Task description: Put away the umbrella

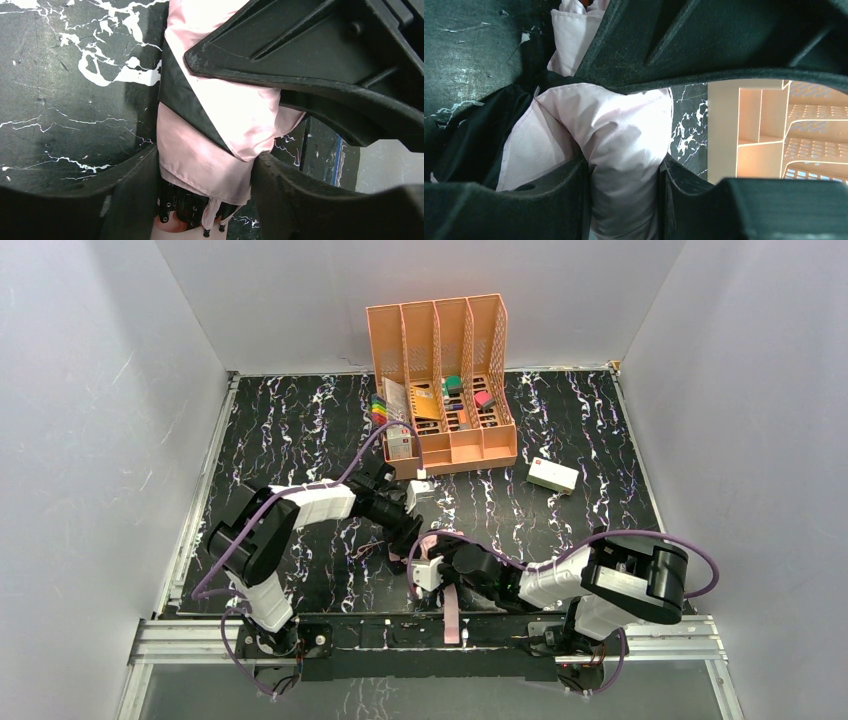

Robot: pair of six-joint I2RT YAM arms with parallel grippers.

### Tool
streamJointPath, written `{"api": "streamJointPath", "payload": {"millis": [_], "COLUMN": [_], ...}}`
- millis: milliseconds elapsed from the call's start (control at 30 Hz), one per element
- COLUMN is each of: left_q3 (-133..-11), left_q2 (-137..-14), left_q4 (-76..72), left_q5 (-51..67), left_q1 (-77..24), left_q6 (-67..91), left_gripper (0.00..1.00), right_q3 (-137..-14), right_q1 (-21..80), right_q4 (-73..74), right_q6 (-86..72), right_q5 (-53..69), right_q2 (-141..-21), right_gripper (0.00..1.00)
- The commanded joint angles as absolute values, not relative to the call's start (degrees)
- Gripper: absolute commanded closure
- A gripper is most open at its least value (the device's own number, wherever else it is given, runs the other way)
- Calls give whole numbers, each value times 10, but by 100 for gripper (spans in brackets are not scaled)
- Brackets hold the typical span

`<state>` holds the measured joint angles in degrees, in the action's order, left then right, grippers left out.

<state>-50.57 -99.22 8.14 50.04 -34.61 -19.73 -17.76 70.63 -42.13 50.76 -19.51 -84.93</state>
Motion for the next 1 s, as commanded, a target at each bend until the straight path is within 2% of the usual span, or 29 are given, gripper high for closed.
{"api": "streamJointPath", "payload": {"millis": [0,100,133,233,400,500,733,967], "left_q3": [-508,-511,-511,-514,-516,-514,-486,-447], "left_q2": [-1020,-1019,-1013,-1008,-1005,-1000,-966,-930], "left_q4": [116,132,137,144,155,155,124,74], "left_q5": [452,430,402,370,312,286,235,174], "left_q1": [-359,-366,-374,-381,-400,-406,-410,-424], "left_q6": [-221,-233,-239,-243,-258,-263,-263,-260], "left_gripper": [47,61,77,100,100,100,100,100], "right_q3": [-181,-182,-184,-186,-192,-206,-235,-272], "right_q1": [710,710,710,710,710,710,710,683], "right_q4": [-393,-395,-394,-383,-324,-246,-86,-43], "right_q6": [484,478,473,463,447,428,330,129], "right_q5": [-184,-182,-180,-171,-146,-134,-82,-159], "right_q2": [-868,-864,-859,-840,-757,-687,-528,-406], "right_gripper": [71,70,68,55,29,19,20,19]}}
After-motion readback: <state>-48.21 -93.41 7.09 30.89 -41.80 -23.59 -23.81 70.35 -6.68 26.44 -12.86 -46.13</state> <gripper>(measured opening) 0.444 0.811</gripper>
